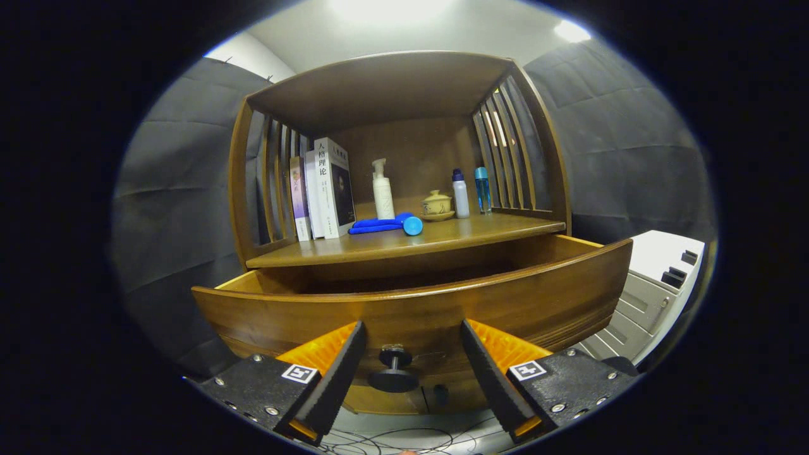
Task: Pull open the drawer, take out the items inside it, and place them on the countertop above the cabinet.
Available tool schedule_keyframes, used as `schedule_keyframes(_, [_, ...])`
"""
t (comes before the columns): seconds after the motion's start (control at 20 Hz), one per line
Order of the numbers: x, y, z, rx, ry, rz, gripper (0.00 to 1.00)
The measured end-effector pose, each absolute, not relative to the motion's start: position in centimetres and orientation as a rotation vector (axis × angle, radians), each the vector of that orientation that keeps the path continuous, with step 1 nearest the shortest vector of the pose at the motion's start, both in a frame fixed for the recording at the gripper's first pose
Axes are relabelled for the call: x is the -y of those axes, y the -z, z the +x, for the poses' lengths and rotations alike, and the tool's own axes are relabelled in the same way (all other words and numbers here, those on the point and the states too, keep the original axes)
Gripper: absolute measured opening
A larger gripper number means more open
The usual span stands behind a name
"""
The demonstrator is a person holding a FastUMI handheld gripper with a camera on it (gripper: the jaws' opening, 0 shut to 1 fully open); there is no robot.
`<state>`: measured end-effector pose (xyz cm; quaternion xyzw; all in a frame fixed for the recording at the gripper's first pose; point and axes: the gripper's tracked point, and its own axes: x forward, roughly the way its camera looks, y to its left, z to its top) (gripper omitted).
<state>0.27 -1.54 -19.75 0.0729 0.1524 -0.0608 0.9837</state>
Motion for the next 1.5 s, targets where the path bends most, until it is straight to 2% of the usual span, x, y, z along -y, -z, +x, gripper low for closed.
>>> schedule_keyframes(1.1, [3.0, 22.0, 11.4, -0.305, 0.119, 0.143, 0.95])
schedule_keyframes(1.5, [2.6, 21.6, 11.4, -0.301, 0.109, 0.142, 0.95])
